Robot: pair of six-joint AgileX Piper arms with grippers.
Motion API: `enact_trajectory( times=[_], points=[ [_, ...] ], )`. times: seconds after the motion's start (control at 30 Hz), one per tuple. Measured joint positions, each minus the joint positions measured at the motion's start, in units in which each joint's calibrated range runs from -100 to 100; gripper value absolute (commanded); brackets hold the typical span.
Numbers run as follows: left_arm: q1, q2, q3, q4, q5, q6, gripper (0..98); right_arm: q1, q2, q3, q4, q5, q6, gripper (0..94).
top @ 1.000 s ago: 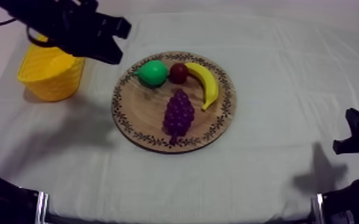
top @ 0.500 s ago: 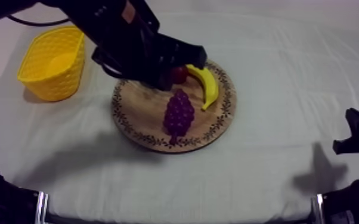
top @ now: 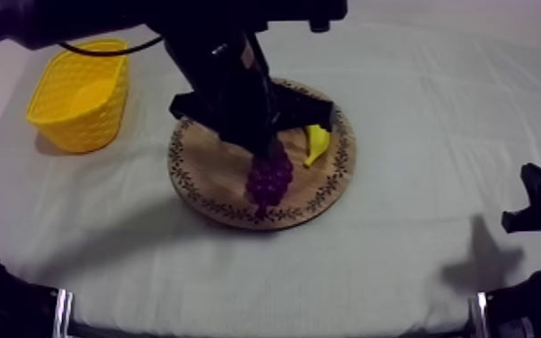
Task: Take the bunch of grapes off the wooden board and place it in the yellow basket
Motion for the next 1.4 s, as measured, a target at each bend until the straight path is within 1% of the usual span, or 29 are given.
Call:
enact_trajectory(
  times=[0.1, 0.27, 0.33, 0.47, 0.63, 0.7, 0.8, 0.9, 1.03, 1.4],
  points=[
    [0.1, 1.0, -0.8, 0.05, 0.1, 0.2, 3.5, 0.0, 0.0, 0.0, 0.0, 0.0, 0.0, 0.3],
    [0.6, 2.0, -2.2, 0.17, 0.1, 0.6, 12.2, 0.0, 0.0, 0.0, 0.0, 0.0, 0.0, 0.3],
    [0.8, 2.3, -2.7, 0.19, 0.0, 0.7, 19.3, 0.0, 0.0, 0.0, 0.0, 0.0, 0.0, 0.3],
    [1.0, 2.9, -3.1, 0.39, 0.0, 0.9, 37.8, 0.0, 0.0, 0.0, 0.0, 0.0, 0.0, 0.3],
    [1.1, 3.6, -2.3, 1.20, -1.2, 0.5, 60.2, 0.0, 0.0, 0.0, 0.0, 0.0, 0.0, 0.3],
    [1.0, 3.9, -1.8, 1.60, -1.8, 0.5, 66.8, 0.0, 0.0, 0.0, 0.0, 0.0, 0.0, 0.3],
    [0.7, 4.4, -0.9, 2.19, -2.4, 0.5, 74.2, 0.0, 0.0, 0.0, 0.0, 0.0, 0.0, 0.3],
    [0.5, 5.5, -0.1, 2.61, -3.3, 0.0, 79.4, 0.0, 0.0, 0.0, 0.0, 0.0, 0.0, 0.3],
    [0.1, 6.9, 0.2, 2.99, -4.3, -0.5, 83.3, 0.0, 0.0, 0.0, 0.0, 0.0, 0.0, 0.3],
    [-2.4, 12.8, -0.4, 2.91, -4.8, -1.4, 85.7, 0.0, 0.0, 0.0, 0.0, 0.0, 0.0, 0.3]
  ],
)
